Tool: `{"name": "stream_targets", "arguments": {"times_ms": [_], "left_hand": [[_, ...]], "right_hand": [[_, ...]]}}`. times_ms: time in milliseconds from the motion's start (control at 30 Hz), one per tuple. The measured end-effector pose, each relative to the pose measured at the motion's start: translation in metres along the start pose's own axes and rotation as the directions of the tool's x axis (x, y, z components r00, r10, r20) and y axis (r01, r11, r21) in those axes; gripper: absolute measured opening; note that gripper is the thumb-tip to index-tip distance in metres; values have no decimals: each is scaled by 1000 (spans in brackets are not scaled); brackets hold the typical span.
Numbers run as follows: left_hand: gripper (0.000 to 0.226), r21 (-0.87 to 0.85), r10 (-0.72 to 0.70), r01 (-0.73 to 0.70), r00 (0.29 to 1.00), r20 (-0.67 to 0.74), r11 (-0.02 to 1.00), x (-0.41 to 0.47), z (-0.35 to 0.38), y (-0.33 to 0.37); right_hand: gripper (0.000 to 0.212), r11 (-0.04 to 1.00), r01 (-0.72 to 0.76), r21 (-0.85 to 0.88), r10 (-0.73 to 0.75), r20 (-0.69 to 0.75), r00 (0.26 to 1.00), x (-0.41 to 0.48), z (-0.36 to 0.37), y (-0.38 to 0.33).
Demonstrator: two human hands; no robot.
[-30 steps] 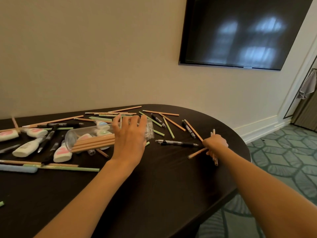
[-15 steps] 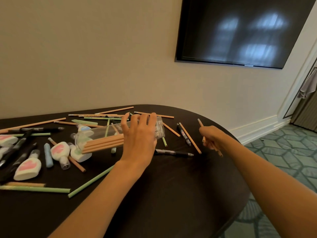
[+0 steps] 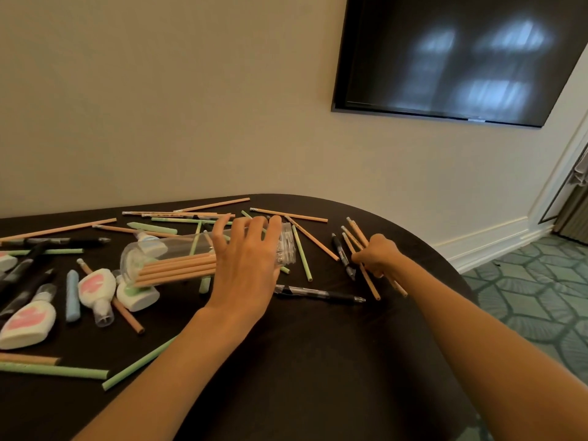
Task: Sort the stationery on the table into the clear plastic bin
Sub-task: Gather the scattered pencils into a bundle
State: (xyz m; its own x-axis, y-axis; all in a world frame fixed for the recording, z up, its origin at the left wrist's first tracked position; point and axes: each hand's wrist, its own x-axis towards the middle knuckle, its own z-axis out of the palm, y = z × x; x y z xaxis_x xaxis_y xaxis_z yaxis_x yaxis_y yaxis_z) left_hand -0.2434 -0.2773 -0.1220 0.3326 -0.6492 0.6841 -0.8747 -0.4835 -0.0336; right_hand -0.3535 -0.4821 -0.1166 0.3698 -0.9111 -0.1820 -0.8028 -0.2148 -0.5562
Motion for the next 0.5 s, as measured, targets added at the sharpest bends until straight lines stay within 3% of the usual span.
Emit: {"name": "stream_targets", "arguments": {"times_ms": [300,400,500], "left_hand": [[79,-19,59,-62,990,-125,998,-10,-9,1],[79,-16,46,-49,988,-145,999,-17,-26,-6],[79,-6,26,-27,989,-148,1000,-27,-42,-23]], "right_hand": [[17,992,-6,127,14,-62,998,-30,-13,-1],[20,949,29,315,-18,-38,999,-51,-11,-20],[18,782,3,623,-86,103,991,-83,-3,-46]]}}
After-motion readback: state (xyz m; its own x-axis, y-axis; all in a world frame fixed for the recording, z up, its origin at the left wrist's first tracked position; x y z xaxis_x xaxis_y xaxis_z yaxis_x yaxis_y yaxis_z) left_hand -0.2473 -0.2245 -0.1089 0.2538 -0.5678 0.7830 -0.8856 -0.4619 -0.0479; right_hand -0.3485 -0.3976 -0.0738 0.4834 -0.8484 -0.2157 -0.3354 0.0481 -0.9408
